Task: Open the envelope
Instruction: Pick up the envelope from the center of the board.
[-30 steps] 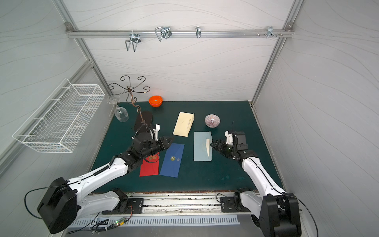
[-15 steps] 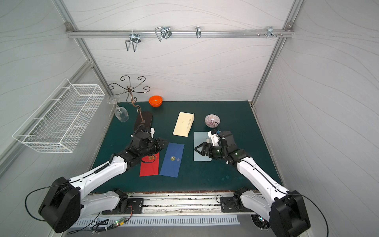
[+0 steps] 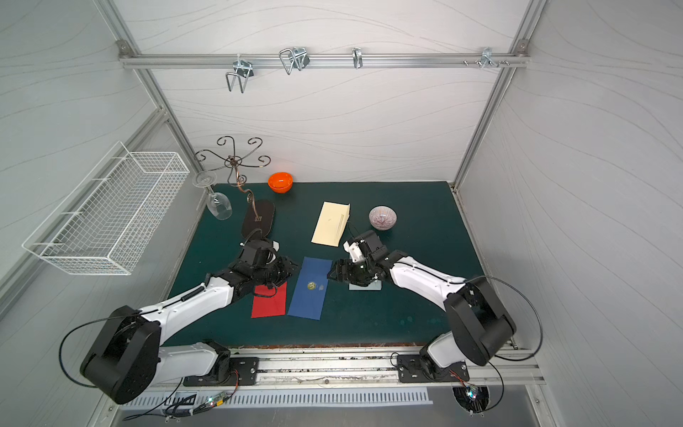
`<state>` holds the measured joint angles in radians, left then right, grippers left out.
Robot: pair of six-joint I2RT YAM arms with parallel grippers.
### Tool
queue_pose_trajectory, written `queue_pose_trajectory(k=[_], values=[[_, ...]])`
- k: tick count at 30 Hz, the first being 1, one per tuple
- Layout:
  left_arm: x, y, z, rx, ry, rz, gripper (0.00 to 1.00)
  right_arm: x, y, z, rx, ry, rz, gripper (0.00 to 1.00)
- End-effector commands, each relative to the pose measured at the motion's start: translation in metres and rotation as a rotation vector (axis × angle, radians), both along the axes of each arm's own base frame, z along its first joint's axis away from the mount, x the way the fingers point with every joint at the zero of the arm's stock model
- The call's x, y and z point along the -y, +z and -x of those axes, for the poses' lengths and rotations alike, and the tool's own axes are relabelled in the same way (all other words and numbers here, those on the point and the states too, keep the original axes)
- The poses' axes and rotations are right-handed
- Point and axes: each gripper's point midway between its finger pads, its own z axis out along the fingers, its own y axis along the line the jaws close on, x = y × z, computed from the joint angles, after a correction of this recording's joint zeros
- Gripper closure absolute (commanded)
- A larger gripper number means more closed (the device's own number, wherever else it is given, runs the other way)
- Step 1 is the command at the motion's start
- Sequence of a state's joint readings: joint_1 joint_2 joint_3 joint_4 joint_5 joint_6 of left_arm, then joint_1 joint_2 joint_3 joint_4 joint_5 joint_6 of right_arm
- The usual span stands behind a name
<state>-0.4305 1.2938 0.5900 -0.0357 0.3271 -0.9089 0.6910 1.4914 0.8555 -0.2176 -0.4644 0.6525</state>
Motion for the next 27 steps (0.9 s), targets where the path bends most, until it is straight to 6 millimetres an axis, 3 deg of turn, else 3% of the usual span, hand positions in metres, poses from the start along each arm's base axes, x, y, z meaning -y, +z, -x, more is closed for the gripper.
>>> queue_pose_trajectory(k=[1,10,17,27], values=[[0.010,-0.002,-0.003,-0.006,-0.048,0.025,0.60,-0.009,-0.004,0.005,-0.047,0.019,0.017,0.20],[0.012,-0.031,0.002,-0.091,-0.091,-0.012,0.61,-0.018,-0.029,0.005,-0.149,0.002,0.047,0.20],[0.008,-0.052,0.018,-0.151,-0.116,-0.032,0.62,-0.025,-0.039,0.004,-0.172,0.007,0.057,0.21],[0.012,-0.062,0.050,-0.184,-0.154,-0.012,0.62,-0.022,-0.058,-0.008,-0.160,-0.069,0.123,0.22]])
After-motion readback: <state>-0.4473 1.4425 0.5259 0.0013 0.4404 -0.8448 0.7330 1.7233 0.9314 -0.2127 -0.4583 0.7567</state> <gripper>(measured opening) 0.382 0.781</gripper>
